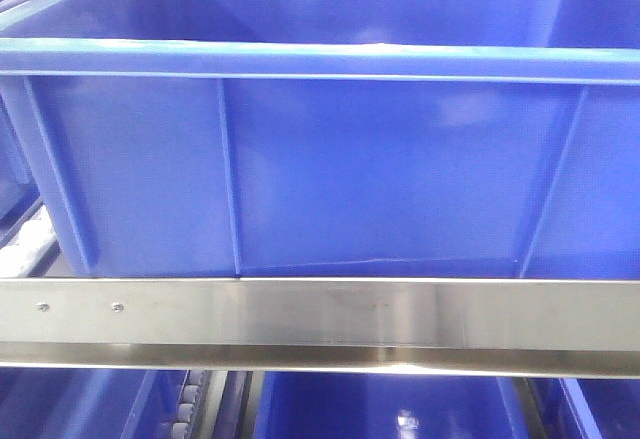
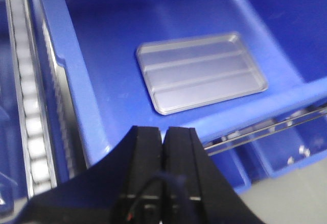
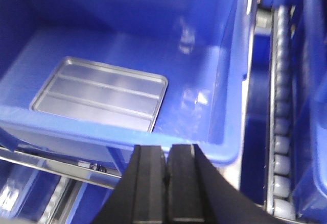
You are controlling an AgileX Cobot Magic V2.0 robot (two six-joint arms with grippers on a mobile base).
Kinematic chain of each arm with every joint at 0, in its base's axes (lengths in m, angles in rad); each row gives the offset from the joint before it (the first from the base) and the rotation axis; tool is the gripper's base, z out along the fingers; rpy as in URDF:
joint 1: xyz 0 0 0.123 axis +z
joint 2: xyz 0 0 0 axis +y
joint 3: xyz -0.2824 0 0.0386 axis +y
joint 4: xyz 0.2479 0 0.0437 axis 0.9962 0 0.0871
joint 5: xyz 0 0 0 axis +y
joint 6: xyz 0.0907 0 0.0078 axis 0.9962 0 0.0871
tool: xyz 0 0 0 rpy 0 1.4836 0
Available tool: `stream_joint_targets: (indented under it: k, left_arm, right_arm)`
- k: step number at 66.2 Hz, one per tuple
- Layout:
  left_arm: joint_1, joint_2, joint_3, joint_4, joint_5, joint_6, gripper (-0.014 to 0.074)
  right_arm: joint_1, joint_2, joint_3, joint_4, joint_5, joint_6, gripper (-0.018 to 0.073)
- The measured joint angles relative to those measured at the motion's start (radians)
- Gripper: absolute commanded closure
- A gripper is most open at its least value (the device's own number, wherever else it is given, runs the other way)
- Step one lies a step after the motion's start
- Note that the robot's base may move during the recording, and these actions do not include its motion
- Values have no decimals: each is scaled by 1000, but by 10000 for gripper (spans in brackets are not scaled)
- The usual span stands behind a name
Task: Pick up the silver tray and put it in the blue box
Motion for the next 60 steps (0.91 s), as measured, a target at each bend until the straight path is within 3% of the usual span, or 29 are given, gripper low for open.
stream_joint_targets:
  k: [16,60]
  left_arm:
    - [0,-184,149,-2,-85,43,691]
    - [0,-186,217,-4,-99,47,691]
  right_arm:
    - [0,-160,79,-2,0,-6,508]
    - [0,-162,85,-2,-7,-6,508]
